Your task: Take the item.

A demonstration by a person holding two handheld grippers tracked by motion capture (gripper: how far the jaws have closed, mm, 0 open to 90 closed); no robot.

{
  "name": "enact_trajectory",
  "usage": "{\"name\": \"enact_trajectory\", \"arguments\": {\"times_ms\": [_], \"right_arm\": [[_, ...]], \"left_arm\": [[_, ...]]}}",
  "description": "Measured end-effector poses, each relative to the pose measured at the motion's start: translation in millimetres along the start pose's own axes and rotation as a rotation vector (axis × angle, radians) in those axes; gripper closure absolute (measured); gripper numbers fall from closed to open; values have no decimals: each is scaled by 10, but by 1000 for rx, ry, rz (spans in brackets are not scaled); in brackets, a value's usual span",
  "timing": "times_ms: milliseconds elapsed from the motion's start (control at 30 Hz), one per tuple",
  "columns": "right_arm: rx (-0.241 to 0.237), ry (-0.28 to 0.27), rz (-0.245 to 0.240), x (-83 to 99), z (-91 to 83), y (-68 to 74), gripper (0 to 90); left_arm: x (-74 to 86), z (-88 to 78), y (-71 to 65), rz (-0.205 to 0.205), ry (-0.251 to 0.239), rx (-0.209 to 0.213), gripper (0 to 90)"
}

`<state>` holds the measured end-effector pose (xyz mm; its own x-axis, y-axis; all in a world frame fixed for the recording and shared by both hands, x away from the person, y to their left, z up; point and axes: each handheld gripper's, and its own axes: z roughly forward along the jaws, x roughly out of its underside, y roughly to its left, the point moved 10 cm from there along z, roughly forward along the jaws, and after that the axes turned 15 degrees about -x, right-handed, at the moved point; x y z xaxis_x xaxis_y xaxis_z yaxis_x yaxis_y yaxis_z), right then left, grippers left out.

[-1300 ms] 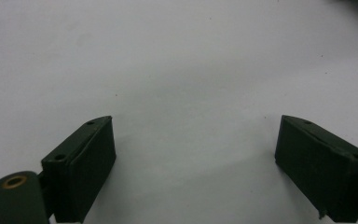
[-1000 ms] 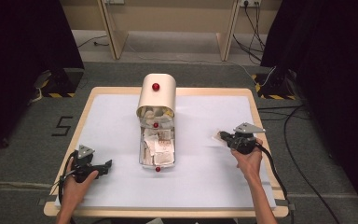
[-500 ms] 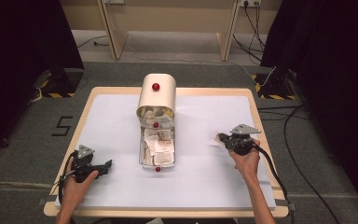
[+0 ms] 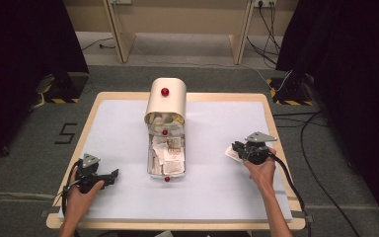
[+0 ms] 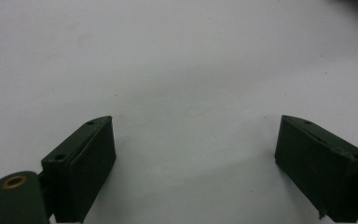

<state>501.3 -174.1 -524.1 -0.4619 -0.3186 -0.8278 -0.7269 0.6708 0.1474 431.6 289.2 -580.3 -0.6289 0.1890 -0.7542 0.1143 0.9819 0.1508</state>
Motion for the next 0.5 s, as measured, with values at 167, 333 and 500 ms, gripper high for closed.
{"name": "enact_trajectory", "arguments": {"times_ms": [167, 333, 500], "right_arm": [[3, -11, -3, -35, -29, 6, 768], [4, -12, -4, -41, -33, 11, 749], [7, -12, -1, -45, -43, 12, 708]], "left_arm": [[0, 0, 0, 0, 0, 0, 114], [0, 0, 0, 0, 0, 0, 114], [0, 0, 0, 0, 0, 0, 114]]}}
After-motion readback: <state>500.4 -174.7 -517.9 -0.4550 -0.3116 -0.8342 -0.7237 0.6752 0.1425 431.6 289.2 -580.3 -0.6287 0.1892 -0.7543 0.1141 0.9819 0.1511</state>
